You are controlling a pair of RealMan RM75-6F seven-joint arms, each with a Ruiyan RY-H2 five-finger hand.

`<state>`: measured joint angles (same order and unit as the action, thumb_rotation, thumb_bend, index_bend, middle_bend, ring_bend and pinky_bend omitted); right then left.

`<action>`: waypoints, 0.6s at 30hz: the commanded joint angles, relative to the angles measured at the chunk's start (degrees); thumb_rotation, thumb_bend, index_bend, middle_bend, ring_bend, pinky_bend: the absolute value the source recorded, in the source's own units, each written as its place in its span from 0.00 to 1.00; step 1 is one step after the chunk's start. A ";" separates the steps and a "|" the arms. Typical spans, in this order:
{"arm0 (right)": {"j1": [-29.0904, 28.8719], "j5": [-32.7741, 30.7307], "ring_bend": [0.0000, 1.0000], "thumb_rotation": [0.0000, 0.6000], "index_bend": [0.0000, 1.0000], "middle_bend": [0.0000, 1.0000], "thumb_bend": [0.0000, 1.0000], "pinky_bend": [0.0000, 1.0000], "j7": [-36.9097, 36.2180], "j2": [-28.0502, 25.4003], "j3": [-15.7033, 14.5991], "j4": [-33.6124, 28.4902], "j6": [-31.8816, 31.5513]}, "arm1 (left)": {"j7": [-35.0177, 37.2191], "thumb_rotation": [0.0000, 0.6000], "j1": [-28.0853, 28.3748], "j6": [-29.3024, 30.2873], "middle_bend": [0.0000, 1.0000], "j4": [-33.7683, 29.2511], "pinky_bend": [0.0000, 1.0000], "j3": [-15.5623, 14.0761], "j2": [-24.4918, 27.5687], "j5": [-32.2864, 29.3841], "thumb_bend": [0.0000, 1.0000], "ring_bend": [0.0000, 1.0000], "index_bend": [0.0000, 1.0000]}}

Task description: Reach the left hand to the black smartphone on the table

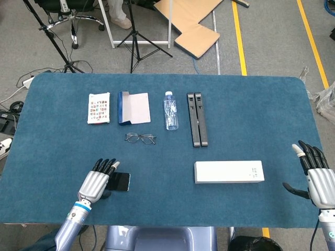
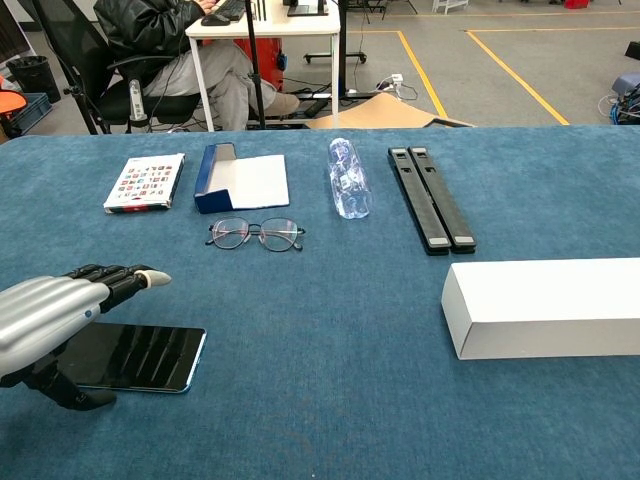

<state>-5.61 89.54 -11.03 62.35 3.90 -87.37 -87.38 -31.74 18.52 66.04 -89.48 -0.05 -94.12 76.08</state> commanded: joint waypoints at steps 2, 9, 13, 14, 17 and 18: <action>-0.08 -0.02 0.00 1.00 0.01 0.00 0.00 0.00 -0.06 -0.01 -0.06 -0.01 0.27 | -0.22 1.00 0.26 -0.35 0.00 0.50 0.00 -0.12 -0.22 -0.48 0.23 0.00 0.00; -0.09 0.00 0.00 1.00 0.01 0.00 0.00 0.00 -0.19 -0.08 -0.10 -0.06 0.37 | 0.15 1.00 0.65 -0.49 0.00 1.90 0.00 0.26 -0.95 -1.35 0.23 0.00 0.00; -0.14 -0.03 0.00 1.00 0.01 0.00 0.00 0.00 -0.21 -0.08 -0.13 -0.04 0.53 | 0.57 1.00 0.83 -0.56 0.00 2.75 0.00 0.23 -1.21 -1.55 0.23 0.00 0.00; -0.16 -0.01 0.00 1.00 0.01 0.00 0.00 0.00 -0.21 -0.07 -0.16 -0.04 0.59 | 0.56 1.00 0.89 -0.72 0.00 2.97 0.00 0.14 -1.26 -1.71 0.23 0.00 0.00; -0.21 -0.03 0.00 1.00 0.01 0.00 0.00 0.00 -0.40 -0.06 -0.19 -0.04 0.75 | 0.64 1.00 1.02 -1.33 0.00 3.46 0.00 -0.10 -1.41 -2.31 0.23 0.00 0.00; -0.22 -0.04 0.00 1.00 0.01 0.00 0.00 0.00 -0.43 -0.07 -0.19 -0.01 0.78 | 0.70 1.00 1.04 -1.43 0.00 3.58 0.00 -0.18 -1.45 -2.38 0.23 0.00 0.00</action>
<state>-5.83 89.50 -11.46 62.28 3.71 -87.38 -86.60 -31.07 19.53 64.66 -85.94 -0.18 -95.54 73.75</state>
